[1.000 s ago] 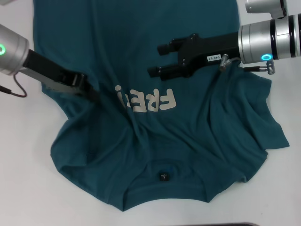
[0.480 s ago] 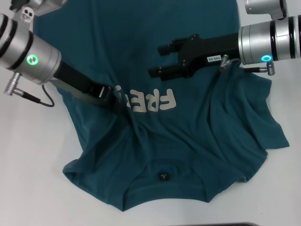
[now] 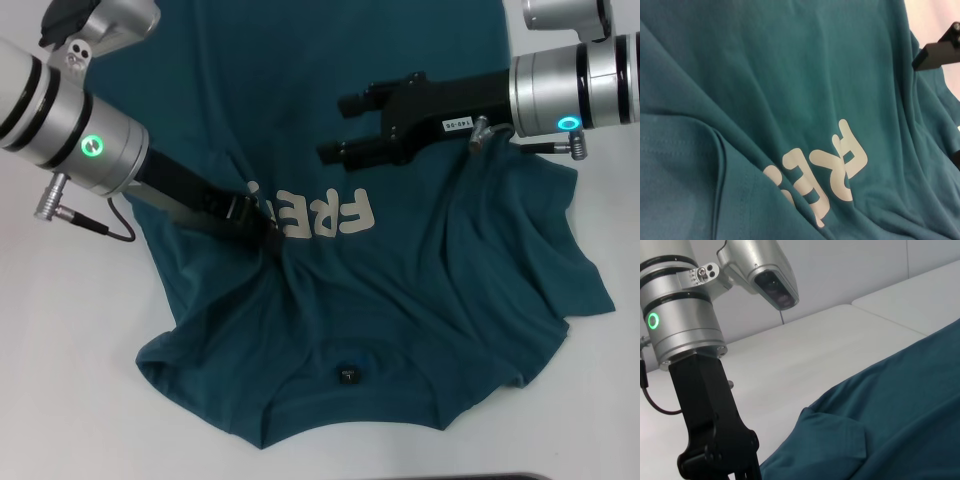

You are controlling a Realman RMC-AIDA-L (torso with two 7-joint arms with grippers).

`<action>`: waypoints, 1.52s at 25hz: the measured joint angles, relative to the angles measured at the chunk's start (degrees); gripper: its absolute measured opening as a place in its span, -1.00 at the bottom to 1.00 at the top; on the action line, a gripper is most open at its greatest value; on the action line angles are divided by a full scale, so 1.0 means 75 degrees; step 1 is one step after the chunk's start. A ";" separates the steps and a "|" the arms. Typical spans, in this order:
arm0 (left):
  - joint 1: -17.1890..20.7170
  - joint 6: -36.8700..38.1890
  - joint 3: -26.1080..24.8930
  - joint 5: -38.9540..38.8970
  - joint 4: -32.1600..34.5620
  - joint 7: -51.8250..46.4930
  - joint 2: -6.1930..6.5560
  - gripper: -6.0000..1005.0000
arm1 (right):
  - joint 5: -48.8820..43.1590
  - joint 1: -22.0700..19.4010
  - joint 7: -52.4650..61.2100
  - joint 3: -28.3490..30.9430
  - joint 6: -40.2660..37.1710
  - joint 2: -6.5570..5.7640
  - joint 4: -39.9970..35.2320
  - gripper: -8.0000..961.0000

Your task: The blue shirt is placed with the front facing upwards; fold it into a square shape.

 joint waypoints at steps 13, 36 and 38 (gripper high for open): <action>0.0092 0.0369 -0.0087 -0.0193 -0.0879 -0.0036 -0.0007 0.11 | -0.0077 0.0005 0.0011 0.0000 0.0080 -0.0011 0.0001 0.70; 0.0612 0.0517 0.0096 -0.0460 -0.1499 -0.0099 -0.0073 0.81 | -0.0095 0.0004 0.0028 0.0000 0.0184 -0.0011 0.0000 0.70; 0.0751 0.0515 0.0014 -0.0468 -0.1757 -0.0186 0.0045 0.81 | -0.0095 0.0005 0.0028 0.0000 0.0183 -0.0010 0.0000 0.70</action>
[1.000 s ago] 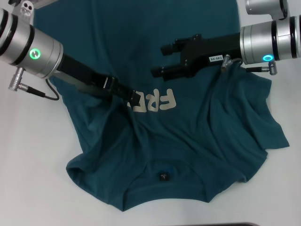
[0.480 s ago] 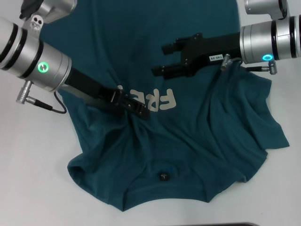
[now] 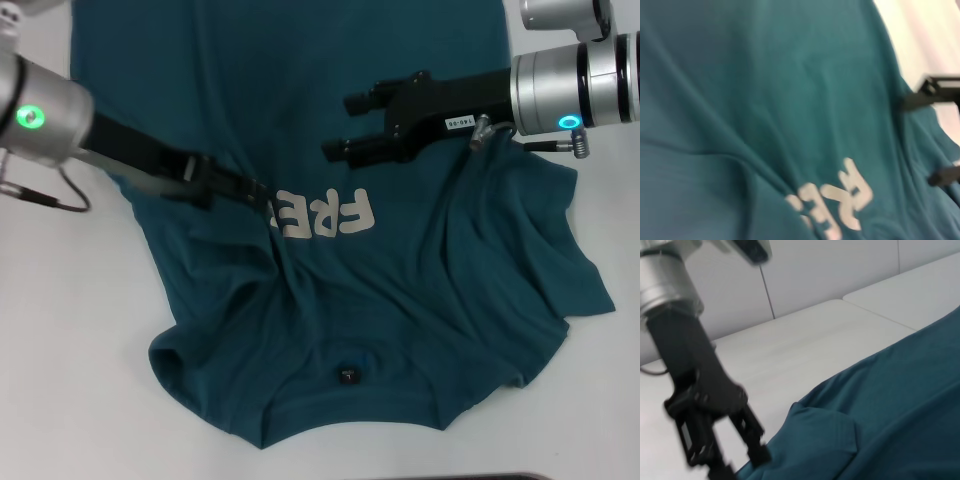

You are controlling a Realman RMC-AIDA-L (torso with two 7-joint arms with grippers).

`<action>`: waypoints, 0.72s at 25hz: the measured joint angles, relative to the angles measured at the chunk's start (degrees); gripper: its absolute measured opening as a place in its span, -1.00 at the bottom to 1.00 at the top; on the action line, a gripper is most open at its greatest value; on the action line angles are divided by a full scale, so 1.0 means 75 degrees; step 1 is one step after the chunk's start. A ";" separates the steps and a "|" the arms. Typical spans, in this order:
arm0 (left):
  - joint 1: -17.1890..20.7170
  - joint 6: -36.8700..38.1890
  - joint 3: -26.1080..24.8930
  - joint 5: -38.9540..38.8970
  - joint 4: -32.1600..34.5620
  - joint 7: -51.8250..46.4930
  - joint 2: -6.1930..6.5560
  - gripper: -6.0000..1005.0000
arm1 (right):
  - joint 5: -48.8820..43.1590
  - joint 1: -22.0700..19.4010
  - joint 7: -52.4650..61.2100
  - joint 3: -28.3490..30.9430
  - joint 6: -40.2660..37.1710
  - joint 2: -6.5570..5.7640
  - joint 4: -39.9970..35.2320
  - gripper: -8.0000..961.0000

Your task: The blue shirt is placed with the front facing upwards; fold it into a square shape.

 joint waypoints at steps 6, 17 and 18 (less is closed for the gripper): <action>0.0137 -0.0177 -0.0305 0.0086 0.0253 -0.0084 0.0285 0.81 | -0.0007 0.0015 0.0011 0.0000 0.0002 0.0000 0.0000 0.70; 0.0139 -0.0612 -0.0306 0.0107 0.1166 -0.0166 0.0370 0.81 | -0.0065 0.0060 0.0012 -0.0007 0.0015 0.0023 0.0000 0.70; 0.0139 -0.0656 -0.0306 0.0107 0.1204 -0.0183 0.0367 0.81 | -0.0081 0.0066 0.0012 -0.0010 0.0021 0.0032 0.0000 0.70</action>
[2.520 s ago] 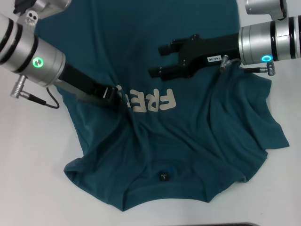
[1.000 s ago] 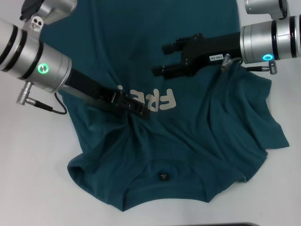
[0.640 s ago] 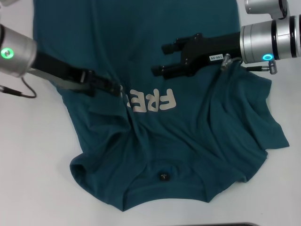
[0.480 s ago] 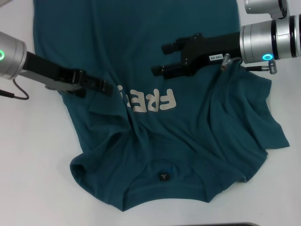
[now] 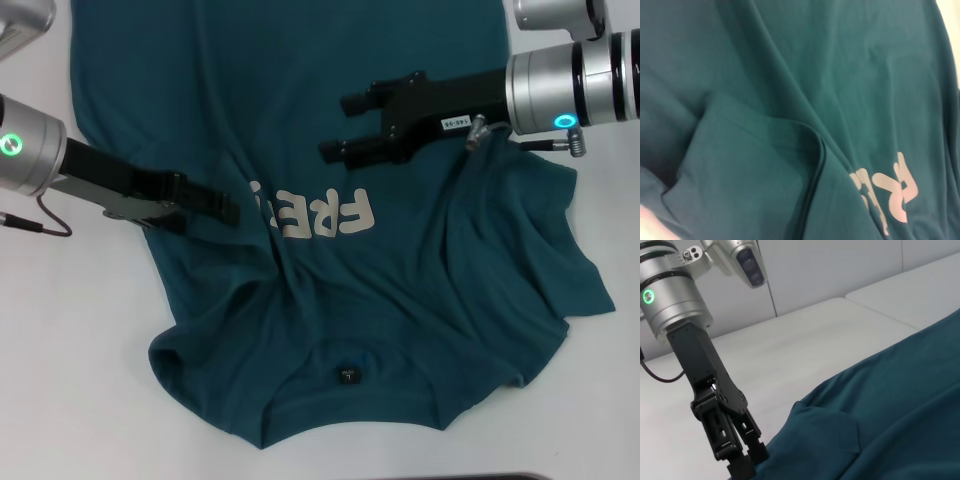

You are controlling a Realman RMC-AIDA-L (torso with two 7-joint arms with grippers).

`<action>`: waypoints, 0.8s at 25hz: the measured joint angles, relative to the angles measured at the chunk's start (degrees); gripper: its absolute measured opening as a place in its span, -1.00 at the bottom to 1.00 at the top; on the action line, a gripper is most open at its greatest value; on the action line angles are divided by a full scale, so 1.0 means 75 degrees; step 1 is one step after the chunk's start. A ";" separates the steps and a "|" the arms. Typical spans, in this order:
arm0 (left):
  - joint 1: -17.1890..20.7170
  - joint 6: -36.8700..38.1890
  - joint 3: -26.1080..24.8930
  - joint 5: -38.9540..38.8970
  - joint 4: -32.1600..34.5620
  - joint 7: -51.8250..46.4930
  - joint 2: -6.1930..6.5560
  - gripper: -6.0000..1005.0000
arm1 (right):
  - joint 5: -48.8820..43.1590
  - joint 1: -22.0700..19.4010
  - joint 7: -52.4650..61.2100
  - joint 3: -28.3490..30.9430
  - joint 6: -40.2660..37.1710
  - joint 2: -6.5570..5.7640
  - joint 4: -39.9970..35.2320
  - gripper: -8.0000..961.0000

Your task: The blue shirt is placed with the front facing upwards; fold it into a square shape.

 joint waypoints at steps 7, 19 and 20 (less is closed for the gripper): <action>-0.0074 -0.0385 0.0000 -0.0024 0.0441 -0.0056 0.0050 0.81 | -0.0012 0.0004 0.0000 -0.0006 0.0004 0.0003 -0.0007 0.70; -0.0131 -0.0879 0.0067 0.0078 0.0860 -0.0208 0.0224 0.81 | -0.0013 0.0016 0.0000 -0.0087 0.0005 0.0004 -0.0029 0.70; -0.0144 -0.0879 0.0069 0.0077 0.0887 -0.0208 0.0224 0.81 | -0.0013 0.0015 0.0000 -0.0086 0.0005 0.0004 -0.0029 0.70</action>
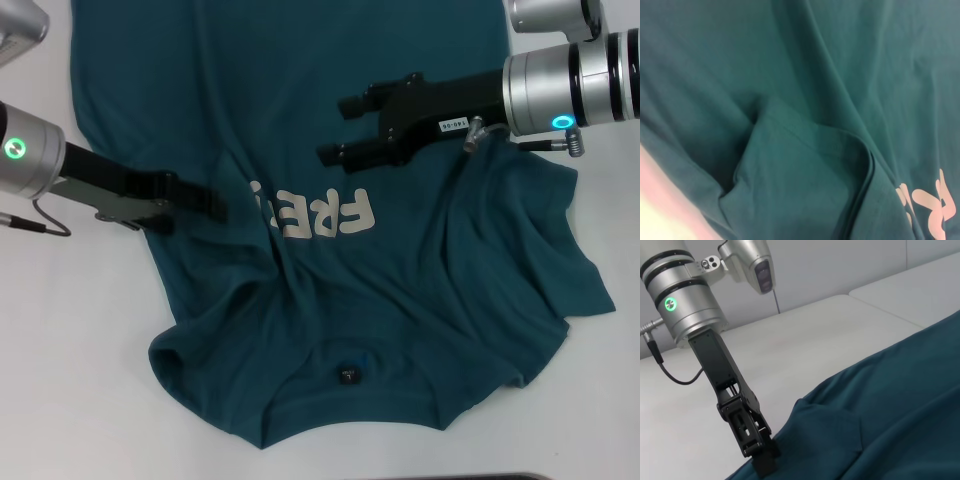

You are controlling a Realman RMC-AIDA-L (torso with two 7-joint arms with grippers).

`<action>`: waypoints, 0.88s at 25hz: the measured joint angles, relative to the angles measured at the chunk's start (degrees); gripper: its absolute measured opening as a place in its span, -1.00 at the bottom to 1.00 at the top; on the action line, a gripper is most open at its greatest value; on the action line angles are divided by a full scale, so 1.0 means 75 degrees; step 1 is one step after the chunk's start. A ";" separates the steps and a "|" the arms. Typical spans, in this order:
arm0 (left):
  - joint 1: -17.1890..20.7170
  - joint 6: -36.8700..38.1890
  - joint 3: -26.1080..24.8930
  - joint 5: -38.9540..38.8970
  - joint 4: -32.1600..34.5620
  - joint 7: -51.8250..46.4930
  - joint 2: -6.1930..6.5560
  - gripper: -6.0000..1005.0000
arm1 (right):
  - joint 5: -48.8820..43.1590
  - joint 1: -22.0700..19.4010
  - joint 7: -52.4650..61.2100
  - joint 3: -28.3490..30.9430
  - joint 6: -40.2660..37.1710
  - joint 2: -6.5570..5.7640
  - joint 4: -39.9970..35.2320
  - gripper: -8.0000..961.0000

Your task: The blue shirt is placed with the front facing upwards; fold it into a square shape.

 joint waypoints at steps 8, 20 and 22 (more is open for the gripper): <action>-0.0108 0.0097 0.0001 -0.0053 0.0066 0.0026 -0.0047 0.81 | 0.0001 0.0000 0.0000 0.0002 -0.0002 0.0012 -0.0017 0.70; -0.0177 0.0115 -0.0007 -0.0058 0.0196 0.0053 -0.0052 0.81 | 0.0001 0.0000 0.0000 0.0002 -0.0002 0.0013 -0.0020 0.70; -0.0178 0.0117 -0.0002 -0.0060 0.0196 0.0053 -0.0052 0.81 | 0.0001 0.0000 0.0000 0.0002 -0.0005 0.0020 -0.0027 0.70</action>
